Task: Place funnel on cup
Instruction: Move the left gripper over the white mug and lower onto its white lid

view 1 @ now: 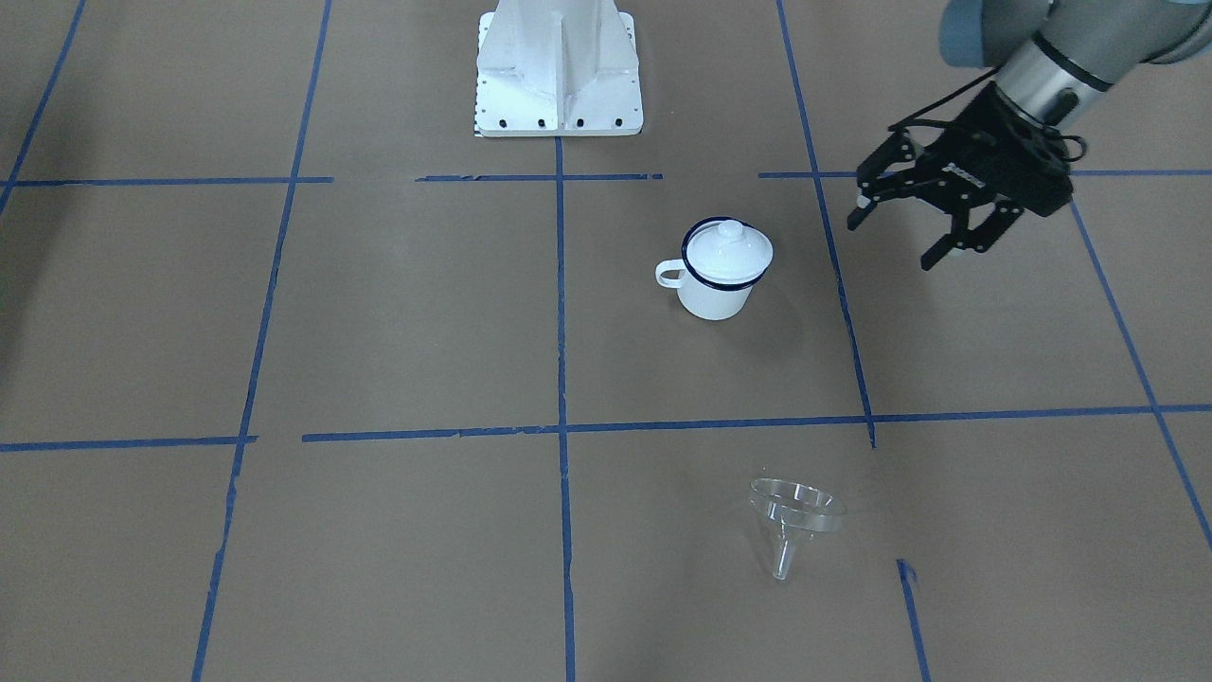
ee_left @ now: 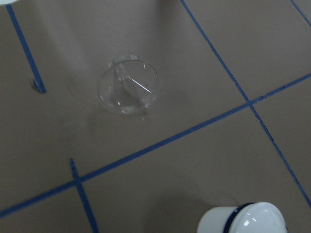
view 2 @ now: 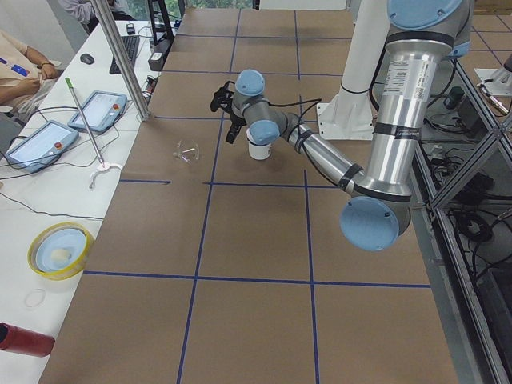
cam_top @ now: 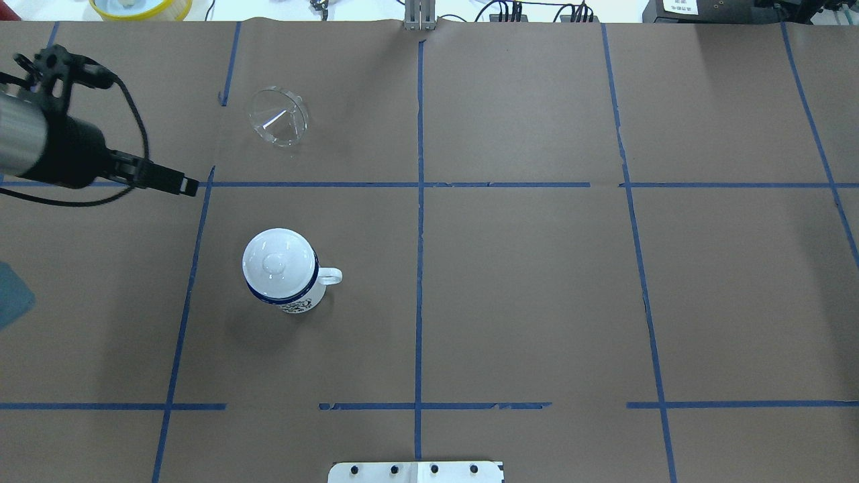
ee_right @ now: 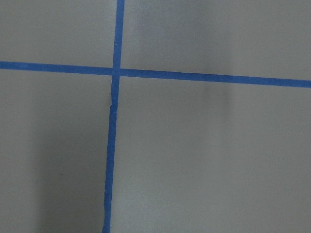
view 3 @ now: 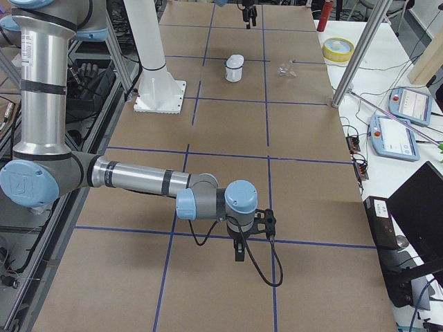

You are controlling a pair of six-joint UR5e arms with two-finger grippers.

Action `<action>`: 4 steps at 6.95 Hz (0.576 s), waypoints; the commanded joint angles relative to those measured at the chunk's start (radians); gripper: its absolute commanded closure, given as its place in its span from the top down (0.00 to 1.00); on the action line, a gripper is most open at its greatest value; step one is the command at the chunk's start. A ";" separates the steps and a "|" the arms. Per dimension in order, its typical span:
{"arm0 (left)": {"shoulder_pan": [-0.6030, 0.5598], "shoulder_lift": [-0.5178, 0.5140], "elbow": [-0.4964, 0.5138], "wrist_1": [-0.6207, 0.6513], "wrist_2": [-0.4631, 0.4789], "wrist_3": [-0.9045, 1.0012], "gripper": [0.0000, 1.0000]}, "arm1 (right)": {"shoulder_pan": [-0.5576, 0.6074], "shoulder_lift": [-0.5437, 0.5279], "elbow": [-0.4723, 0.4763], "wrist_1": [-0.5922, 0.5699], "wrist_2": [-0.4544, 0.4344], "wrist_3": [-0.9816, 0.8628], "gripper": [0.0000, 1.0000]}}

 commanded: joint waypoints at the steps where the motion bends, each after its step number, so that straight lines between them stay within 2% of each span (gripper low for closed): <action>1: 0.228 -0.211 -0.078 0.447 0.203 -0.251 1.00 | 0.000 0.000 0.000 0.000 0.000 0.000 1.00; 2: 0.310 -0.231 -0.076 0.471 0.315 -0.392 1.00 | 0.000 0.000 0.000 0.000 0.000 0.000 1.00; 3: 0.353 -0.231 -0.050 0.471 0.386 -0.427 1.00 | 0.000 0.000 0.000 0.000 0.000 0.000 1.00; 4: 0.358 -0.228 -0.040 0.470 0.390 -0.427 1.00 | 0.000 0.000 0.000 0.000 0.000 0.000 1.00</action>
